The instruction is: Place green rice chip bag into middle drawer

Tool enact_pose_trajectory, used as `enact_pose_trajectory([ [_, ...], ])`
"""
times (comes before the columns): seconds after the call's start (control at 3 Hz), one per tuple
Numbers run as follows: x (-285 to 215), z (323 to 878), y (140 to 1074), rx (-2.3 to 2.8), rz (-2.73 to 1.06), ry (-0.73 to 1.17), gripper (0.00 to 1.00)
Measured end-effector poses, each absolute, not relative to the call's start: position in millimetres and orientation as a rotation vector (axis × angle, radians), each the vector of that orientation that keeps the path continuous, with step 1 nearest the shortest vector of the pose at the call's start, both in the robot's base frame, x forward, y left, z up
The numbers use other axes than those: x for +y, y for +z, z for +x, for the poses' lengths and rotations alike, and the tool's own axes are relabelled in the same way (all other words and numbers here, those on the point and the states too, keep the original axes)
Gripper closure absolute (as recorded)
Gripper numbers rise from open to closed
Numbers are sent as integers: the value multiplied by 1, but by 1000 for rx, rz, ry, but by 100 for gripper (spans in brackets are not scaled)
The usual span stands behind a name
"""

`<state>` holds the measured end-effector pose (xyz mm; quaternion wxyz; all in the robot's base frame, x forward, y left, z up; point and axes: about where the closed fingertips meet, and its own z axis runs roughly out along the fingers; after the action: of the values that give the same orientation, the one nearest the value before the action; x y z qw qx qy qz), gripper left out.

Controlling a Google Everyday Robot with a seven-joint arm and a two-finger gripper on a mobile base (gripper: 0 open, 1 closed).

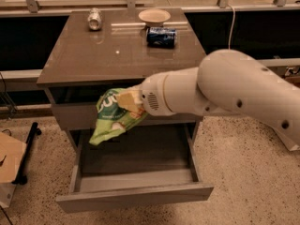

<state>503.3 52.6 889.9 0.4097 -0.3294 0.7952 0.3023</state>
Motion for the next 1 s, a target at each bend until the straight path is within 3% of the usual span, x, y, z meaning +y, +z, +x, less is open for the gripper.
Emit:
enact_pose_trajectory([
  [1.0,-15,568,730,2128,-710,845,100],
])
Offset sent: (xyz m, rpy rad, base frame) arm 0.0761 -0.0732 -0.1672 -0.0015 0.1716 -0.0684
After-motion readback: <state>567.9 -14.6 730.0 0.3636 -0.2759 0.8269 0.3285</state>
